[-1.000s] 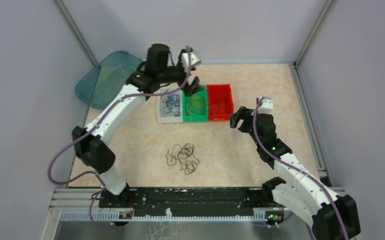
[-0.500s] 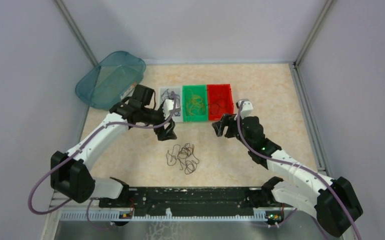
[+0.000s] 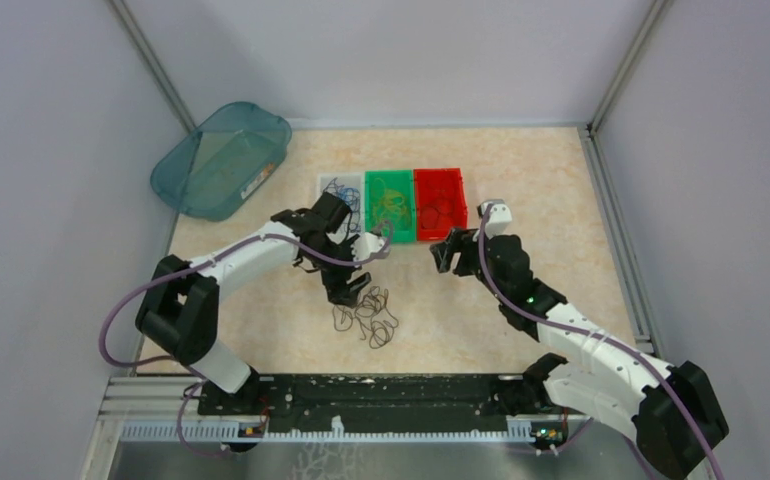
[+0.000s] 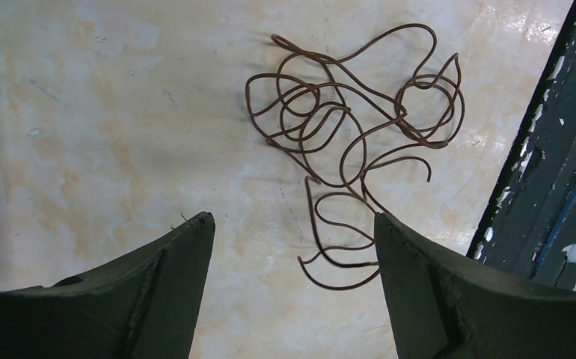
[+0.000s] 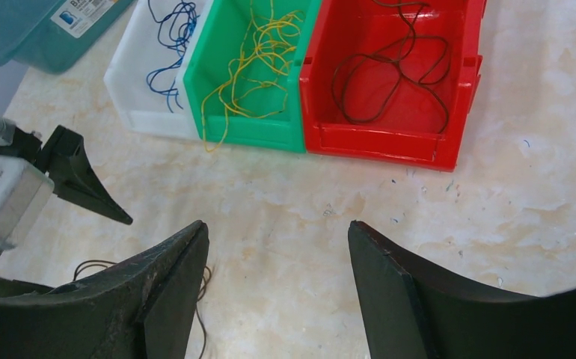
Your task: Untangle the cables
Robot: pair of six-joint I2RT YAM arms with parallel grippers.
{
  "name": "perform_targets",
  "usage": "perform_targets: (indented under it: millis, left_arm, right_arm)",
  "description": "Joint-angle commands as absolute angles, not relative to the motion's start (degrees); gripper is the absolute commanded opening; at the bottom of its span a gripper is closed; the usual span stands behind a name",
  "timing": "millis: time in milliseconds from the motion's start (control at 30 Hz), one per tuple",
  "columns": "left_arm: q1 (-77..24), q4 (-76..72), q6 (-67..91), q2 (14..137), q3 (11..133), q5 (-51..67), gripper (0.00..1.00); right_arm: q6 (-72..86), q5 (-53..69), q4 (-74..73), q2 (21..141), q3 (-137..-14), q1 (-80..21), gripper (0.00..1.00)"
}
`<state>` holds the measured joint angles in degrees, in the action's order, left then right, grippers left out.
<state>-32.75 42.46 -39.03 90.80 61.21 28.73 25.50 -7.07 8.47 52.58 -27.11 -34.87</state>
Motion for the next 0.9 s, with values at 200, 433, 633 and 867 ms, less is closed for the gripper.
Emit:
perform_targets:
  millis: [200, 433, 633, 867]
  left_arm:
    - [-35.2, 41.0, -38.0, 91.2, 59.6, 23.0, 0.42]
    - [-35.6, 44.1, -36.7, 87.4, 65.5, 27.5, 0.00]
    - [-36.7, 51.9, -35.6, 83.2, 75.4, 38.9, 0.00]
    - [-36.9, 58.1, -35.2, 81.8, 80.5, 47.7, 0.00]
  right_arm:
    - [25.2, -8.6, 9.9, 50.5, -26.8, -35.3, 0.68]
    - [25.6, -3.4, 13.2, 49.4, -24.1, -35.3, 0.71]
    - [25.4, 12.8, 28.1, 50.9, -22.9, -36.6, 0.79]
    - [17.2, 9.0, 32.2, 53.2, -26.8, -47.1, 0.81]
